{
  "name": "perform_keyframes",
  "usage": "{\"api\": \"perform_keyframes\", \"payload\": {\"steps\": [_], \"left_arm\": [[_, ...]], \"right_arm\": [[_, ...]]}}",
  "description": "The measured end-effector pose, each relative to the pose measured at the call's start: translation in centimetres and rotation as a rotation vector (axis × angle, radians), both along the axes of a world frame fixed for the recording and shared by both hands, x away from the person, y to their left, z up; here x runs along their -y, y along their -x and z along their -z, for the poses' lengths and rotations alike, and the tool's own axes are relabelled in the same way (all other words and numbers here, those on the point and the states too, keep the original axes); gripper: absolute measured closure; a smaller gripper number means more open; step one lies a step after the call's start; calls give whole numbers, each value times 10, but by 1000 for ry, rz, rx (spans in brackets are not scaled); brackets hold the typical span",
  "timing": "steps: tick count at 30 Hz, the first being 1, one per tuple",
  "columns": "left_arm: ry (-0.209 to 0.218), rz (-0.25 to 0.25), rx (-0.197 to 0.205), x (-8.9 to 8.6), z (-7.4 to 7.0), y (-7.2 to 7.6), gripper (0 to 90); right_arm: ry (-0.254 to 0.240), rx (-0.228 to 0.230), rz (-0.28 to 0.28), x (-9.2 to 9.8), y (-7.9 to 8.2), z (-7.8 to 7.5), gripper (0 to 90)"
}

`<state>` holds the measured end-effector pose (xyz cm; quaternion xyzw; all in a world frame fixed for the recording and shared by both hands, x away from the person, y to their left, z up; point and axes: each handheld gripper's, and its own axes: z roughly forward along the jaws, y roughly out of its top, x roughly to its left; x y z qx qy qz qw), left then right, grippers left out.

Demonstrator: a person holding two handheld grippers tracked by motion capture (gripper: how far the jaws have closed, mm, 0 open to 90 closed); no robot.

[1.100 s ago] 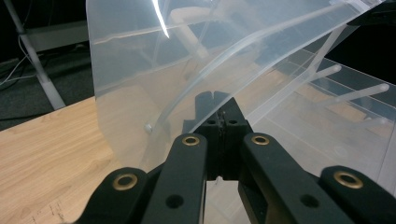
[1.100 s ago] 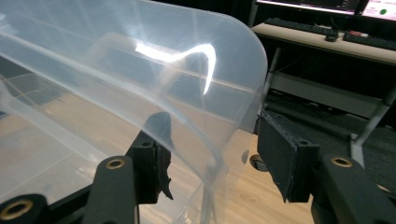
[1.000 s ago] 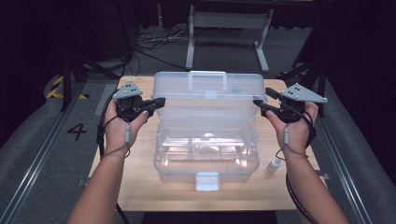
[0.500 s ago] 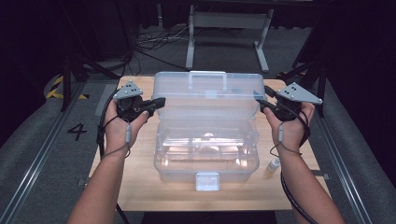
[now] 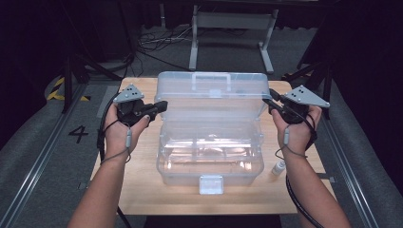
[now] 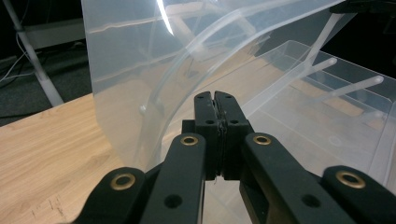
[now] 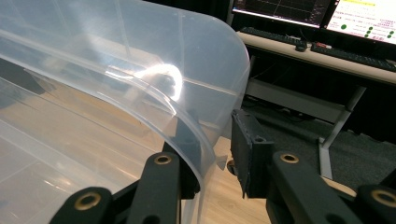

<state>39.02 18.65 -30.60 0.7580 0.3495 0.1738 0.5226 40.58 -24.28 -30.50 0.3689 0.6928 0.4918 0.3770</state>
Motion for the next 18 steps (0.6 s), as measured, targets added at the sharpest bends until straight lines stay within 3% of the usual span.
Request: {"api": "perform_keyframes", "payload": {"steps": [12, 18], "left_arm": [[-20, 21, 14, -13, -1, 21, 868], [-39, 62, 12, -18, -1, 37, 856]], "right_arm": [[-41, -43, -20, 4, -10, -3, 729], [-54, -67, -27, 5, -17, -5, 729]]}}
